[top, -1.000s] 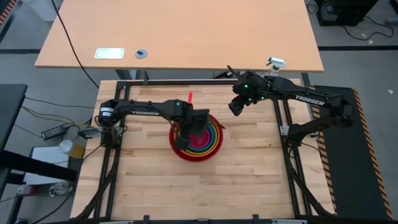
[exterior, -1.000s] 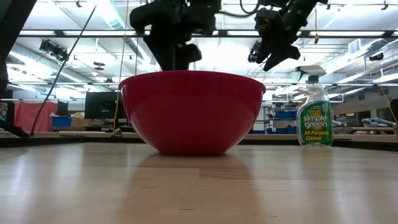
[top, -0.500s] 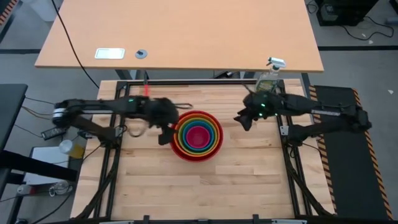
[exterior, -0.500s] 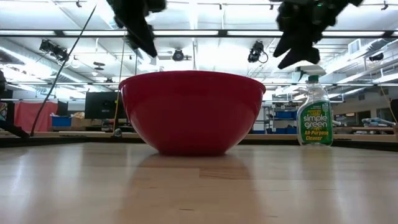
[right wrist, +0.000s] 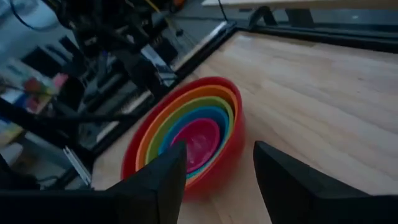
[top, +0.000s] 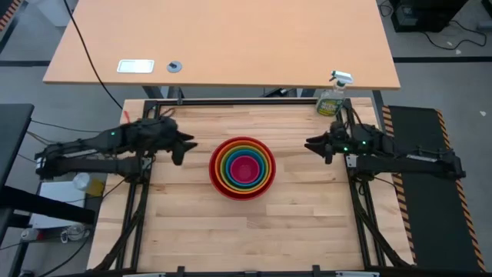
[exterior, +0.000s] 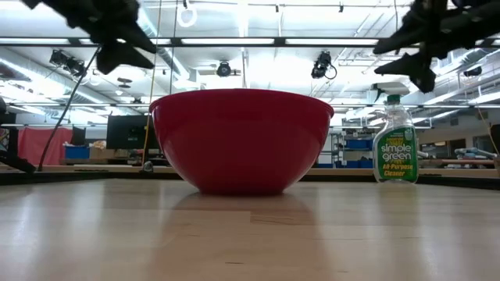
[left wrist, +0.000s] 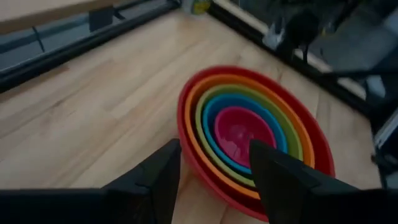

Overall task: Nest bowls inside each other
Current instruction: Return to Home Position

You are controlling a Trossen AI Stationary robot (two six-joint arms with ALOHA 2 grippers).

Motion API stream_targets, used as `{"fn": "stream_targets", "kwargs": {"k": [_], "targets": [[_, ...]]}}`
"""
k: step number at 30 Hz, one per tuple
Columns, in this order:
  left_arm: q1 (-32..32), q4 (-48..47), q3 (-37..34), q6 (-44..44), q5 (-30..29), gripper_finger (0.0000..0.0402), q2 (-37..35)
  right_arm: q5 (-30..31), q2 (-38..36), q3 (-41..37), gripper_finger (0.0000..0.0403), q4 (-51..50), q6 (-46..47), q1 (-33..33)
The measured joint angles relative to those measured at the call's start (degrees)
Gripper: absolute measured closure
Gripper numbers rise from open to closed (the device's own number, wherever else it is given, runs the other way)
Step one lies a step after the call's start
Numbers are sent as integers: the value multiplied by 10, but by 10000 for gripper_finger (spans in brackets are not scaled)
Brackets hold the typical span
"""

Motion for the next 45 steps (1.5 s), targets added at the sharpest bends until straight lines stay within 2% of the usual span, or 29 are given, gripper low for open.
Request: {"fn": "stream_targets", "kwargs": {"k": [6, 17, 26, 32, 38, 45], "targets": [[31, 22, -50, -33, -19, 210, -106, 15, -74, -59, 212, 23, 30, 0], [44, 33, -138, -106, -65, 210, -274, 29, -150, -132, 212, 85, 74, 0], [43, 34, -157, -125, -112, 210, -375, 48, -212, -180, 212, 130, 98, 0], [43, 31, -155, -120, -125, 210, -378, 63, -257, -190, 213, 134, 99, 0], [43, 44, -155, -120, -125, 210, -379, 67, -256, -190, 224, 146, 94, 0], [43, 166, -155, -99, -123, 210, -379, 63, -256, -190, 235, 204, 82, 0]]}}
